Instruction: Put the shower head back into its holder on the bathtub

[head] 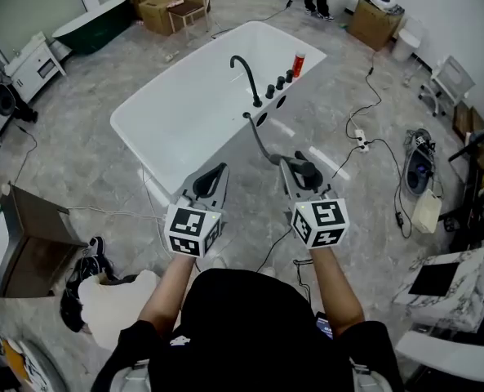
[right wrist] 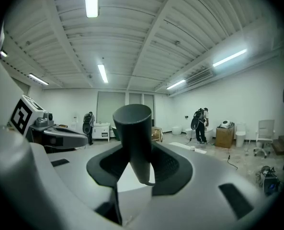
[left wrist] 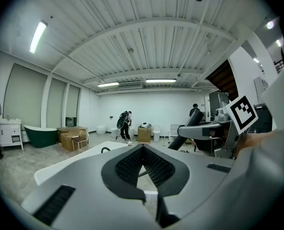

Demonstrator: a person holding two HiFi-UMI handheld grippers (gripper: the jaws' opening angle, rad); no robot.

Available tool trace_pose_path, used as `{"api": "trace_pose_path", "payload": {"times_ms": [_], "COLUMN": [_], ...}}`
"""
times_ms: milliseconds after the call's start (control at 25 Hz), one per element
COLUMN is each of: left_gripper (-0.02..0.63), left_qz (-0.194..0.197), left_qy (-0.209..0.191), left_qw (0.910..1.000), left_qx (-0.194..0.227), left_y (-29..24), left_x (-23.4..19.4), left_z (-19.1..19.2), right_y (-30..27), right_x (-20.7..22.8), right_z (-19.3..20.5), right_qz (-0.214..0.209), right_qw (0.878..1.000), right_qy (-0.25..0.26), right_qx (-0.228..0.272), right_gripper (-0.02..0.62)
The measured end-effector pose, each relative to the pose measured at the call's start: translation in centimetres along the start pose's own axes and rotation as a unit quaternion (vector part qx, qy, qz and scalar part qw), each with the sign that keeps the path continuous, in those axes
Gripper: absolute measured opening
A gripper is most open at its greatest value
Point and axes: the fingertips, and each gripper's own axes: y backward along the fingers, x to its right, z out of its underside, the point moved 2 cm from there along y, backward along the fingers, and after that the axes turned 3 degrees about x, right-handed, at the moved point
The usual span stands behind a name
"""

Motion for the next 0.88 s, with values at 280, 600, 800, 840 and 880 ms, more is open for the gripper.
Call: {"api": "trace_pose_path", "payload": {"times_ms": [280, 600, 800, 840, 880], "left_gripper": [0.014, 0.014, 0.014, 0.014, 0.014], "left_qz": [-0.015, -0.028, -0.041, -0.042, -0.042], "left_qy": [0.005, 0.010, 0.011, 0.012, 0.014], "left_qw": [0.9999, 0.9995, 0.9990, 0.9990, 0.9990], "left_qx": [-0.004, -0.012, -0.012, -0.012, -0.012], "left_y": [-0.2, -0.1, -0.3, -0.4, -0.5], "left_x": [3.2, 6.9, 7.5, 7.5, 7.6], "left_z": [1.1, 2.1, 2.2, 2.2, 2.2], "right_y": [1.9, 4.1, 4.3, 4.2, 4.2], "right_x": [2.0, 4.0, 4.7, 4.8, 4.9], "right_z": [1.0, 2.0, 2.4, 2.3, 2.3], "right_qz": [-0.019, -0.034, -0.044, -0.046, -0.047], "right_qw": [1.000, 0.999, 0.999, 0.999, 0.999], "right_qy": [0.005, 0.008, 0.006, 0.006, 0.005], "right_qx": [-0.005, -0.015, -0.017, -0.016, -0.014], "right_gripper": [0.146, 0.146, 0.146, 0.146, 0.146]}}
